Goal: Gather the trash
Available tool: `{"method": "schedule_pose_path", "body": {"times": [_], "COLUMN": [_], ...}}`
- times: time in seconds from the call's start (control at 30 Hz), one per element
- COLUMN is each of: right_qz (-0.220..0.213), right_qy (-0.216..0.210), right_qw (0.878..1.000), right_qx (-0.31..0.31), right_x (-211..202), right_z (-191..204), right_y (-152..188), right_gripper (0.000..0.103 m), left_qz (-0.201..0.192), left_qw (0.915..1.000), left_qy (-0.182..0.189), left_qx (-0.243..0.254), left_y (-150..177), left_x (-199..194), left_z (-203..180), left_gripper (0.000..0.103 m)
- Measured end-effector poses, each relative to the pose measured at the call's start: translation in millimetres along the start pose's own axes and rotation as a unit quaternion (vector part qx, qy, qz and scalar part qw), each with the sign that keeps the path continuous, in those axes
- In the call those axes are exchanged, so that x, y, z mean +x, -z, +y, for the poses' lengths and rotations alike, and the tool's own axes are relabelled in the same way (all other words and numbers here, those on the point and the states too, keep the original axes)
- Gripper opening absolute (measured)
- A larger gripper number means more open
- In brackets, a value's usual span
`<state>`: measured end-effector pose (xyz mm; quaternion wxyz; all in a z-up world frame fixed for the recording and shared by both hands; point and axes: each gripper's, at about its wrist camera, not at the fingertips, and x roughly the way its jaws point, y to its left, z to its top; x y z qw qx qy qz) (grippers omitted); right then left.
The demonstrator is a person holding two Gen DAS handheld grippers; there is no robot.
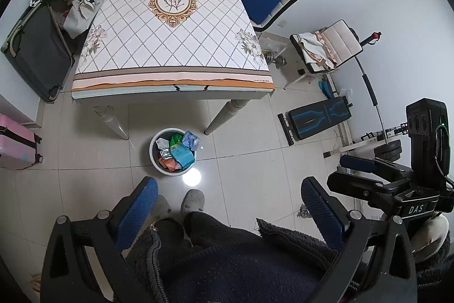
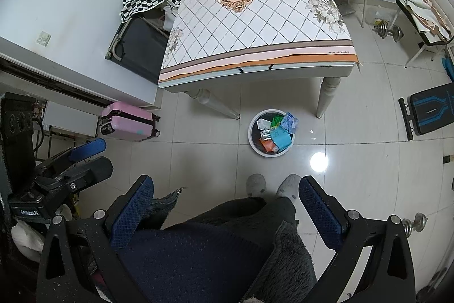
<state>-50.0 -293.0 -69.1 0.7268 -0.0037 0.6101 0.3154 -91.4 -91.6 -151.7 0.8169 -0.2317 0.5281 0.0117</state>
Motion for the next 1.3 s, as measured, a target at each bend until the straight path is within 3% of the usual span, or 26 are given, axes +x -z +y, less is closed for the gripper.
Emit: {"method": "schedule_pose_path", "body": {"times": [1.3], "right_qz": [0.008], "right_qy": [-0.011], "right_qw": [1.000], "right_qx": [-0.018], "right_x": [1.1], "right_z": [5.0], "right_y": [2.1], "right_gripper": [0.103], "left_qz": [-0.013], "left_qw": [0.9998], "left_qy": [-0.004], "left_qx": [-0.014], "left_y": [5.9], "left_x": [-7.6], "left_z": [4.1], "left_gripper": [0.103]}}
